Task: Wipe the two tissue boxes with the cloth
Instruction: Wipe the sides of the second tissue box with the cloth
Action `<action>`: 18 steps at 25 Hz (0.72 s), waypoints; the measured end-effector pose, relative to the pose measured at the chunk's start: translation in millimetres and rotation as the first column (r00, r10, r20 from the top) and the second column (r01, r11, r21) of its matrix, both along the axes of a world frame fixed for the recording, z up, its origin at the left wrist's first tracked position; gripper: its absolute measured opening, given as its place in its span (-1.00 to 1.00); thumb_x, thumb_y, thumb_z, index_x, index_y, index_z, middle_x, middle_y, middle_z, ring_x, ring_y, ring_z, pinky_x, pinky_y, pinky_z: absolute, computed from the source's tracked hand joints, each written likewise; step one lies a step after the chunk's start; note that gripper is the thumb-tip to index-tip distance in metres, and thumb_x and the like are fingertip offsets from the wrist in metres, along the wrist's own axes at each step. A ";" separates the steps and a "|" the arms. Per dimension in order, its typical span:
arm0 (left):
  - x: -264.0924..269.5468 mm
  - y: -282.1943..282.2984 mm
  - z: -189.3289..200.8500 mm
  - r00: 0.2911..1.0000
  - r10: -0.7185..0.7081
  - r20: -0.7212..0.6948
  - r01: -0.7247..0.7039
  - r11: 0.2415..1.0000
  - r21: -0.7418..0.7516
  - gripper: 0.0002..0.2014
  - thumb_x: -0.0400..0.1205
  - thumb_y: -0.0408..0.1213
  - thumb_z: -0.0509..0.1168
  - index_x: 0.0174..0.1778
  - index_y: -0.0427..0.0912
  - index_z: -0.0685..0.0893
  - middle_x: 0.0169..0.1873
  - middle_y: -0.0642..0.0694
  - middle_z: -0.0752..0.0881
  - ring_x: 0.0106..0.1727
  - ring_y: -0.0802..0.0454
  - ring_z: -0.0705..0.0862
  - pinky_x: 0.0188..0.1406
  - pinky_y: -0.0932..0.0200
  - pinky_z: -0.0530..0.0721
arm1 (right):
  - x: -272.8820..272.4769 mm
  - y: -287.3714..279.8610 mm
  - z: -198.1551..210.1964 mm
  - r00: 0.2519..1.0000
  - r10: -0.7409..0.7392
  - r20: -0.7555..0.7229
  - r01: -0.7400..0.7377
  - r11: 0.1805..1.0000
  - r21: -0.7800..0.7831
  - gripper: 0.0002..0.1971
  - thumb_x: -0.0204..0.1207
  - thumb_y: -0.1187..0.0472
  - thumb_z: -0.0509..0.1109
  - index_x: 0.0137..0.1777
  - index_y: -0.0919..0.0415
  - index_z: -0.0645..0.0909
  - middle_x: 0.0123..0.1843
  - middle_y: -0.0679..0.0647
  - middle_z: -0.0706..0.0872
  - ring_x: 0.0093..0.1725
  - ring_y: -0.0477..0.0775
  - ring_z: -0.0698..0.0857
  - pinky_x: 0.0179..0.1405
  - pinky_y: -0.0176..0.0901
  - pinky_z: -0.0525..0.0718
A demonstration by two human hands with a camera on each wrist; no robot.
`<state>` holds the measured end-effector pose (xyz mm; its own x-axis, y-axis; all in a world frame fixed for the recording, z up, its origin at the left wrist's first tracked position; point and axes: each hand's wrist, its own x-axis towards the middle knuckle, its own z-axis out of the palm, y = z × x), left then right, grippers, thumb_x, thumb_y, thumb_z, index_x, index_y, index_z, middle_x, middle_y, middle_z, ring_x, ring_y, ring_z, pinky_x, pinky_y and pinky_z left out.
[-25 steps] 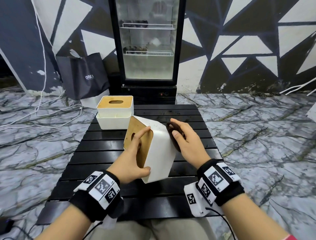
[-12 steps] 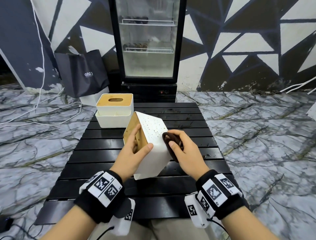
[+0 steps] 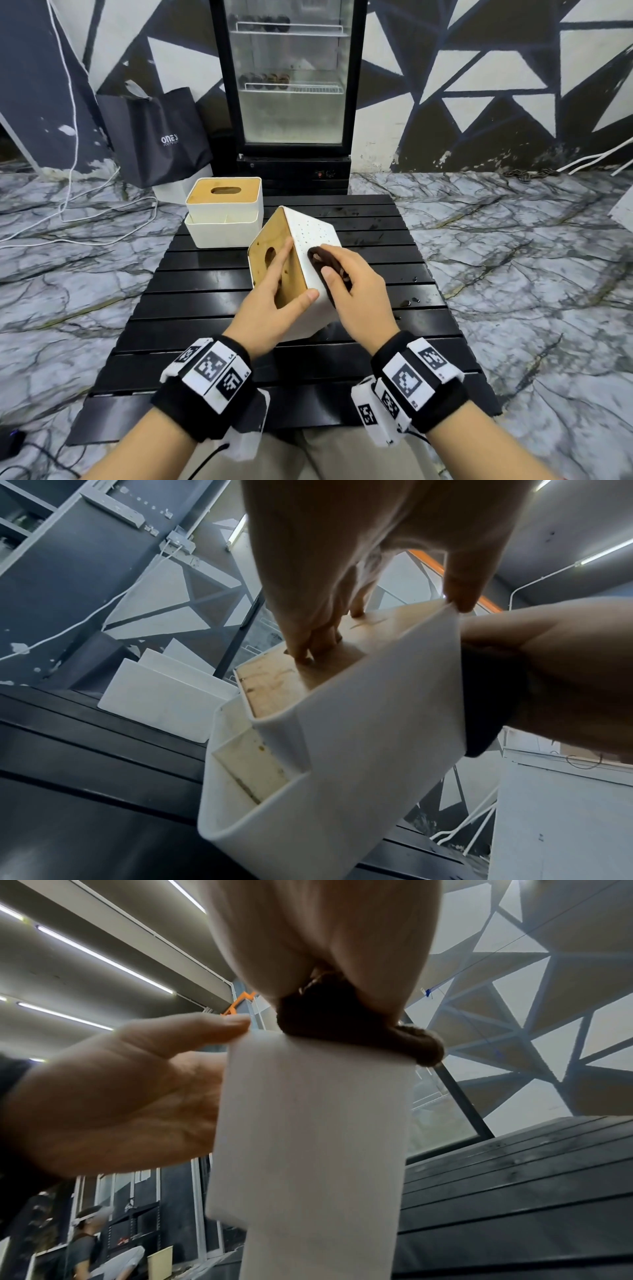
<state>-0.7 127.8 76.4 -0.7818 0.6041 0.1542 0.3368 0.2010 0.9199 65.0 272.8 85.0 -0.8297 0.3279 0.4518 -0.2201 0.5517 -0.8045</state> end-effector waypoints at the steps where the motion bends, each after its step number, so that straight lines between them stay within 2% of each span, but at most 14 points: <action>1: 0.1 -0.4 0.6 1.000 0.003 0.007 -0.003 1.000 0.004 -0.12 0.34 0.26 0.32 0.53 0.51 0.00 0.45 0.39 0.33 0.45 0.29 0.41 0.41 0.28 0.39 | 4.7 -1.8 -3.4 0.999 0.022 -0.030 -0.022 1.000 0.000 -0.68 0.57 0.28 0.26 0.31 0.14 0.55 0.19 -0.17 0.59 0.21 -0.28 0.52 0.19 -0.61 0.37; 3: 0.7 -1.8 2.1 1.000 -0.009 0.021 0.009 1.000 0.018 -0.14 0.44 0.12 0.39 0.56 0.44 0.01 0.44 0.38 0.33 0.40 0.38 0.41 0.30 0.52 0.38 | 13.2 0.5 -10.4 0.997 0.044 -0.060 -0.045 0.999 -0.006 -0.67 0.55 0.23 0.24 0.31 0.13 0.55 0.19 -0.20 0.59 0.23 -0.32 0.51 0.21 -0.61 0.36; 5: 0.6 -1.7 2.3 1.000 -0.019 0.017 0.019 1.000 0.014 -0.16 0.46 0.03 0.38 0.57 0.39 0.03 0.40 0.47 0.30 0.40 0.41 0.38 0.21 0.68 0.35 | 11.7 6.8 -12.1 0.999 0.030 -0.033 -0.030 0.999 -0.018 -0.67 0.55 0.22 0.25 0.30 0.11 0.56 0.22 -0.14 0.62 0.22 -0.31 0.52 0.19 -0.62 0.36; 7: 1.2 2.0 3.9 1.000 -0.022 0.006 0.022 1.000 -0.003 -0.17 0.43 0.05 0.33 0.56 0.39 0.01 0.32 0.60 0.24 0.40 0.43 0.34 0.23 0.68 0.31 | 4.9 8.9 -7.7 1.000 -0.003 -0.005 0.003 1.000 -0.028 -0.69 0.56 0.28 0.27 0.30 0.12 0.56 0.22 -0.06 0.64 0.18 -0.28 0.53 0.15 -0.65 0.36; 9: 0.0 4.3 5.6 0.999 -0.035 -0.007 0.035 0.999 -0.011 -0.17 0.45 0.07 0.32 0.58 0.35 0.00 0.30 0.64 0.21 0.41 0.46 0.32 0.27 0.65 0.29 | 1.1 2.0 -2.1 0.999 0.015 -0.028 -0.016 0.999 -0.035 -0.69 0.56 0.31 0.27 0.29 0.14 0.57 0.20 -0.07 0.64 0.16 -0.29 0.55 0.15 -0.64 0.38; 13: -2.9 0.1 6.6 0.999 -0.045 0.019 0.045 0.999 0.022 -0.18 0.52 0.02 0.36 0.61 0.25 0.02 0.35 0.54 0.26 0.40 0.45 0.37 0.26 0.68 0.33 | 10.2 -1.4 -7.6 0.992 0.112 -0.060 -0.111 0.994 0.004 -0.67 0.55 0.22 0.24 0.30 0.13 0.56 0.23 -0.10 0.63 0.25 -0.29 0.53 0.24 -0.55 0.39; 16: -3.6 -2.3 4.9 0.998 -0.039 0.039 0.037 0.998 0.040 -0.20 0.54 -0.11 0.37 0.61 0.24 0.03 0.35 0.48 0.29 0.35 0.54 0.36 0.17 0.71 0.35 | 6.2 6.9 -8.8 0.997 0.069 -0.031 -0.069 0.998 0.004 -0.67 0.54 0.20 0.23 0.29 0.11 0.57 0.21 -0.13 0.62 0.21 -0.34 0.52 0.19 -0.60 0.37; 18: -3.7 -3.0 3.5 0.998 -0.047 0.032 0.046 0.998 0.035 -0.18 0.53 -0.06 0.38 0.60 0.28 0.03 0.34 0.52 0.28 0.36 0.57 0.34 0.21 0.69 0.35 | -0.8 3.7 -4.1 0.998 0.048 -0.031 -0.049 0.999 -0.006 -0.69 0.55 0.26 0.25 0.28 0.11 0.57 0.15 -0.20 0.60 0.15 -0.40 0.51 0.14 -0.63 0.36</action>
